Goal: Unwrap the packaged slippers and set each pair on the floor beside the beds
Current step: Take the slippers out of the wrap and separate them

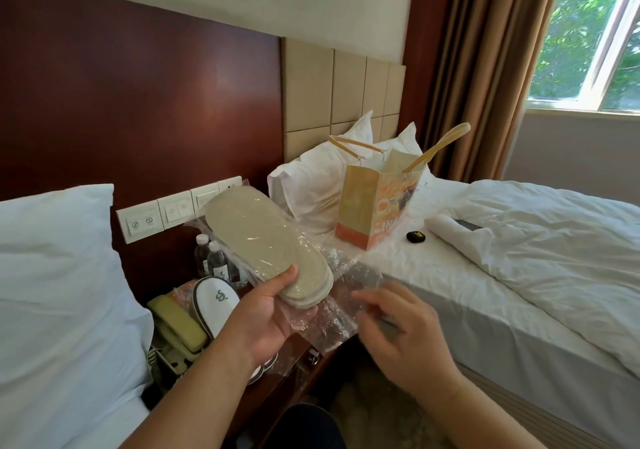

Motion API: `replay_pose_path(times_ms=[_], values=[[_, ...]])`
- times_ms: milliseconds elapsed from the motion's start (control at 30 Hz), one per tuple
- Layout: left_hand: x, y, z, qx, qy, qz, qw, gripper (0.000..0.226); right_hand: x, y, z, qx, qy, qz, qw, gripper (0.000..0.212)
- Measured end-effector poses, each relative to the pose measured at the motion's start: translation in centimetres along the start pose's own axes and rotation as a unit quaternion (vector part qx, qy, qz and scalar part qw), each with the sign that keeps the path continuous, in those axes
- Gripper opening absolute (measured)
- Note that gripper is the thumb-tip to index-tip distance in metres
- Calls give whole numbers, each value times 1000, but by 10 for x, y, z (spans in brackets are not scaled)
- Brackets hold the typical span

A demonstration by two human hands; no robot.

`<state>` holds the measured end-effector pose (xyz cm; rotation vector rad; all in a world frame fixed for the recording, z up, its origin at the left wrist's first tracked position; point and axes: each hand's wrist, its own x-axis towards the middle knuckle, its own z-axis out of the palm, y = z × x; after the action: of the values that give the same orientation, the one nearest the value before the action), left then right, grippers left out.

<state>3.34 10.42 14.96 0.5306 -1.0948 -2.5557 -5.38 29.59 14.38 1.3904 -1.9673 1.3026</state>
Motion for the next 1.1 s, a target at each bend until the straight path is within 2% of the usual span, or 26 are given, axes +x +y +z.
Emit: replay_pose_path(times_ms=[100,200,300,433,533,667,733,900,1100], values=[[-2,1,1,14,-16,-11,1000,32,11,7,-4,-130,4,21,991,40],[-3,0,4,40,-23,-10,999,31,19,14,-11,-232,-73,62,968,65],[-5,-2,5,59,-30,-11,998,32,25,22,-16,-169,-131,86,973,51],[-4,-1,0,69,-35,-19,997,44,23,35,-21,-110,-90,107,984,23],[-3,-1,-4,72,-25,-27,997,48,19,40,-24,-112,-52,95,988,23],[-3,-6,0,97,-35,-31,994,45,15,23,-15,-136,-124,-8,983,46],[-3,-8,3,107,-37,-32,993,43,15,16,-6,-153,-136,-53,977,39],[-3,-10,4,103,-39,-28,993,49,13,20,0,-117,-72,-115,984,12],[-6,-17,11,114,-19,-39,993,51,9,20,2,-144,89,-156,973,19]])
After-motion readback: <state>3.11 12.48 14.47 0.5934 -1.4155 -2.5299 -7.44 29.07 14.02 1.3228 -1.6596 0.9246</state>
